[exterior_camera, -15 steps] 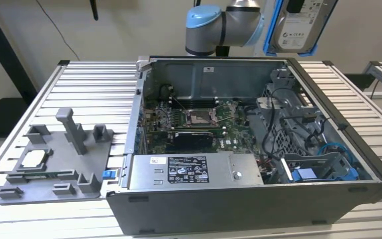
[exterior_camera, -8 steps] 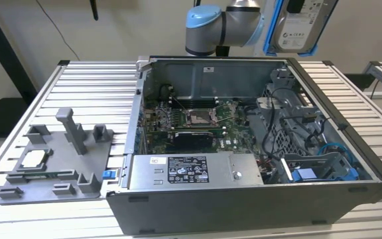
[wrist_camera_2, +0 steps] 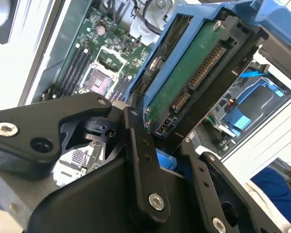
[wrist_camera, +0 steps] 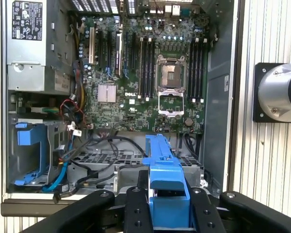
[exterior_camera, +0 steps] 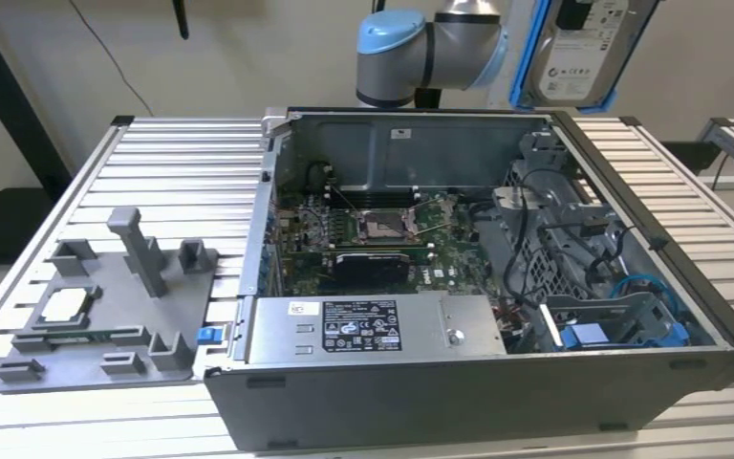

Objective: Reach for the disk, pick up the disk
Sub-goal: 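Pick up the disk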

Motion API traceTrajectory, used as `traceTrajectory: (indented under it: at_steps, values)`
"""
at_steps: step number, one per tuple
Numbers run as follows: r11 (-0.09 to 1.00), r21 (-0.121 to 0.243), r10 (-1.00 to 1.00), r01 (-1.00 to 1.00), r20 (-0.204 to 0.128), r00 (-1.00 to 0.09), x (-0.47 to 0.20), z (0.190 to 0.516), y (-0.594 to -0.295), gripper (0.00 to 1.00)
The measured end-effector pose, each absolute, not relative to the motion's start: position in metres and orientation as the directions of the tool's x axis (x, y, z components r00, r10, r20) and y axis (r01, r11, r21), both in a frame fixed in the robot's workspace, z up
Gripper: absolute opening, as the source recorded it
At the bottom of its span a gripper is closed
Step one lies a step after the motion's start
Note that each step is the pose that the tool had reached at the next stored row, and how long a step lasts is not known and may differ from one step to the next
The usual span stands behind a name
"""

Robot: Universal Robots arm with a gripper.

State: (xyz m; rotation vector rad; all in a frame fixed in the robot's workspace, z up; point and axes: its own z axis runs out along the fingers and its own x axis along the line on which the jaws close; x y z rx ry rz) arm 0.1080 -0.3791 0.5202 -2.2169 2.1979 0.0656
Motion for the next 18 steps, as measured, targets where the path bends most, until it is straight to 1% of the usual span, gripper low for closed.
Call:
traceTrajectory:
  at_steps: [18]
  values:
    - [-0.009,0.016,-0.999,-1.000,-0.043,0.008,0.108,0.519,-0.417,0.00]
